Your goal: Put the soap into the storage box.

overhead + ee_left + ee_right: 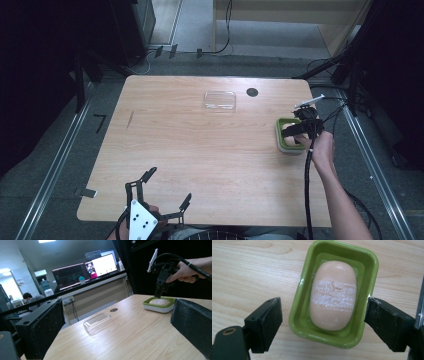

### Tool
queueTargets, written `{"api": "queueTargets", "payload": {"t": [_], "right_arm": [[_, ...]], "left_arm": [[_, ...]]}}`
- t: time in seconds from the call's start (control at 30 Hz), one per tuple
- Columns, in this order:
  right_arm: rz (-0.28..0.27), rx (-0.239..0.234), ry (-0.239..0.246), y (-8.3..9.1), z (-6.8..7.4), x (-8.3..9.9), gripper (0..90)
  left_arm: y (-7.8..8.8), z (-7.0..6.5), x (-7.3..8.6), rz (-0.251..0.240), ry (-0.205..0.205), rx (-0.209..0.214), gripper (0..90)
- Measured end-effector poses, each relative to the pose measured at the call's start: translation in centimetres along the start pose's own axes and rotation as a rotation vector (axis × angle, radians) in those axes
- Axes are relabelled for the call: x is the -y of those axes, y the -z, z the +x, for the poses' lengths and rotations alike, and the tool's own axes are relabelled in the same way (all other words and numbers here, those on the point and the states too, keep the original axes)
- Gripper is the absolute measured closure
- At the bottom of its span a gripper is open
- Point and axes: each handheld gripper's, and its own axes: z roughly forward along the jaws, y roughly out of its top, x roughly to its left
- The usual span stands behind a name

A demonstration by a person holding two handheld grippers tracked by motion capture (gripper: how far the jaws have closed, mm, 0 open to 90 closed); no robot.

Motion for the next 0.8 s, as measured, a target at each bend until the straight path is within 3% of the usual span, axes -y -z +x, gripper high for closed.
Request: {"api": "queueTargets", "payload": {"t": [0.8], "right_arm": [[0.1,-0.011,0.176,4.1,1.6,4.3,13.5]], "left_arm": [[0.0,0.0,0.0,-0.001,-0.001,0.001,0.0]]}}
